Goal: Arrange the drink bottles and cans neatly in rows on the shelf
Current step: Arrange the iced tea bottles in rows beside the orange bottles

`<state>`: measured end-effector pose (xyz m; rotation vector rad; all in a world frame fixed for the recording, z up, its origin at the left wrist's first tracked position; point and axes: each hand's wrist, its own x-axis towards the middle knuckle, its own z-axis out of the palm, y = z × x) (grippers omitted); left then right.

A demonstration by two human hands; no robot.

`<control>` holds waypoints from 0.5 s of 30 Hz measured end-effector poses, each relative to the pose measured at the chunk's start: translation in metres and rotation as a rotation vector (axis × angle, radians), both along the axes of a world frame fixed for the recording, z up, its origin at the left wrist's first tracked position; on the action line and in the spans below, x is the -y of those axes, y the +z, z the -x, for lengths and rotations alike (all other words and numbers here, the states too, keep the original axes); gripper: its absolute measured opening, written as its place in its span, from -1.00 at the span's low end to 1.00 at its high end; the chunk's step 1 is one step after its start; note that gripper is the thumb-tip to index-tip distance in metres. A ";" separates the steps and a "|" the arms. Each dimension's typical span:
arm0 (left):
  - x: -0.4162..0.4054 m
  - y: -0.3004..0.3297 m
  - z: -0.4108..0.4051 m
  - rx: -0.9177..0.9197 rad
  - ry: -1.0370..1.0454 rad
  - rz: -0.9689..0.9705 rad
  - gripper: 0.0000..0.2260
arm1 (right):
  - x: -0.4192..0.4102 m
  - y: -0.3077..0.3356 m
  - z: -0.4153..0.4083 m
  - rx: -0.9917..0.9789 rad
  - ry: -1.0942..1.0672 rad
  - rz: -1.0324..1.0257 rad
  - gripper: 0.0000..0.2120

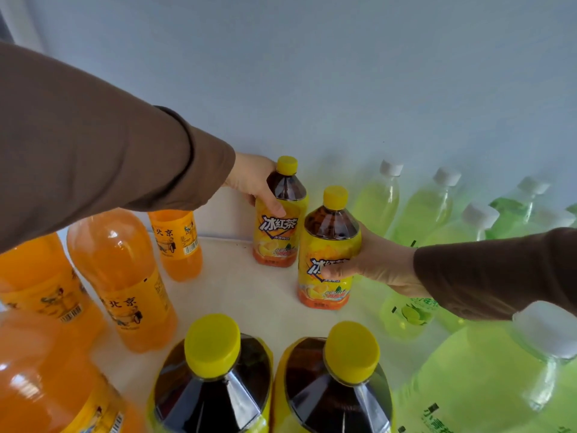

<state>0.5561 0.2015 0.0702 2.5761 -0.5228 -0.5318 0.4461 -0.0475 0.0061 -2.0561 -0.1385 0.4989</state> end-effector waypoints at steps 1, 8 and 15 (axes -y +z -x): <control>0.001 0.001 0.003 -0.027 -0.005 0.023 -0.42 | 0.000 -0.002 0.000 0.003 -0.013 -0.012 -0.02; 0.000 0.024 0.015 -0.051 -0.034 -0.004 -0.62 | -0.011 0.023 0.015 0.010 0.077 -0.048 -0.43; -0.033 0.080 0.035 -0.022 0.012 0.031 -0.41 | -0.004 0.082 0.039 0.081 0.138 -0.030 -0.55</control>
